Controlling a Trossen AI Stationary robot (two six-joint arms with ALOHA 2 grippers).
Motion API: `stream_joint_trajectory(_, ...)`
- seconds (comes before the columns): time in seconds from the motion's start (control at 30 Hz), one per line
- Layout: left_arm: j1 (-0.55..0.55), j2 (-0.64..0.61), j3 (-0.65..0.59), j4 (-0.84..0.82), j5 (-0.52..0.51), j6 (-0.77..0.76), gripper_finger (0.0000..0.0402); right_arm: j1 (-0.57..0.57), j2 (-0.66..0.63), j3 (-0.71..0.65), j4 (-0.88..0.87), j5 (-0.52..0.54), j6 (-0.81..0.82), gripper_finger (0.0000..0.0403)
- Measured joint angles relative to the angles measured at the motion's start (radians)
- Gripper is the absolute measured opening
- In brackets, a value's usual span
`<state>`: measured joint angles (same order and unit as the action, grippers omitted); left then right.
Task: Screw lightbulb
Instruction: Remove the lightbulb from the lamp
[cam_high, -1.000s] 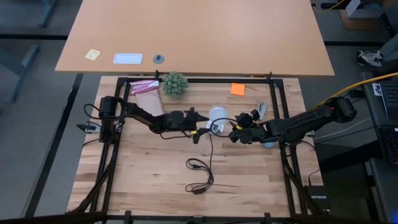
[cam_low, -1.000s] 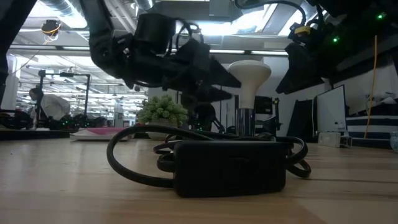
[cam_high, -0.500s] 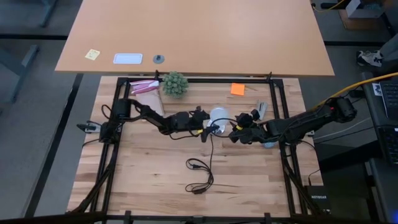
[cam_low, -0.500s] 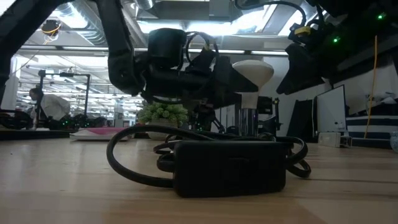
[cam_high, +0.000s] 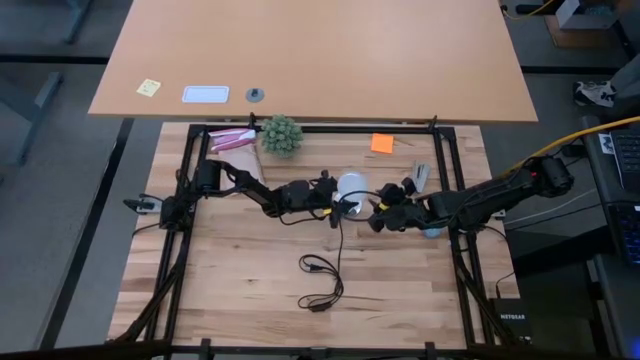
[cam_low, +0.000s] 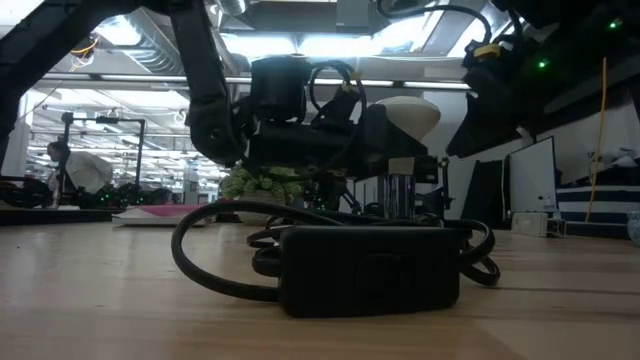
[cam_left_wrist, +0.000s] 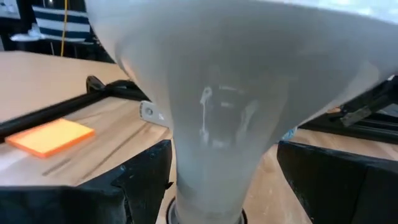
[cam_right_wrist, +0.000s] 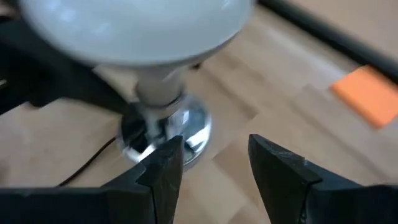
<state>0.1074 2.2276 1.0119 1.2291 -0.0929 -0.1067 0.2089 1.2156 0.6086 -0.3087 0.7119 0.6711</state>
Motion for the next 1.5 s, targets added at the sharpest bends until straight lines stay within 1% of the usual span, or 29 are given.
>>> stream_joint_trajectory(0.1,0.0,0.0,0.0,0.01,0.0,0.006,0.028,0.0,0.017,0.0,0.014,-0.082,0.001,0.0188)
stream_joint_trajectory(0.23,0.0,0.0,0.0,0.015,0.0,0.01,0.0272,0.001,0.09,0.0,0.09,-0.144,0.011,0.0188)
stream_joint_trajectory(0.33,0.0,0.0,0.0,0.02,0.0,0.012,0.0246,0.001,0.175,0.0,0.19,-0.195,0.013,0.0188)
stream_joint_trajectory(0.47,0.0,0.0,0.0,0.006,0.0,0.021,0.0199,0.001,0.269,-0.001,0.329,-0.238,0.015,0.0188)
stream_joint_trajectory(0.6,0.0,0.0,0.0,0.0,0.0,0.032,0.0156,0.001,0.313,-0.001,0.432,-0.279,0.016,0.0188)
stream_joint_trajectory(0.7,0.0,0.0,0.0,-0.004,0.0,0.033,0.0138,0.001,0.338,-0.001,0.483,-0.32,0.031,0.0188)
stream_joint_trajectory(0.8,0.0,0.0,0.0,-0.005,0.0,0.032,0.0138,0.001,0.378,-0.001,0.503,-0.344,0.07,0.0188)
stream_joint_trajectory(0.93,0.0,0.0,0.0,-0.007,0.001,0.032,0.0155,0.001,0.454,-0.001,0.532,-0.376,0.13,0.0188)
stream_joint_trajectory(1.07,0.0,0.0,0.0,-0.01,0.001,0.036,0.0157,0.028,0.529,0.0,0.694,-0.397,0.136,0.0188)
stream_joint_trajectory(1.17,0.0,-0.001,0.0,-0.012,0.001,0.036,0.0149,0.05,0.566,0.0,0.773,-0.398,0.136,0.0188)
stream_joint_trajectory(1.27,0.0,-0.002,0.0,-0.013,0.001,0.036,0.0147,0.06,0.584,0.003,0.768,-0.382,0.153,0.0188)
stream_joint_trajectory(1.5,0.0,-0.002,0.0,-0.013,0.002,0.036,0.0151,0.061,0.59,0.007,0.678,-0.353,0.218,0.0188)
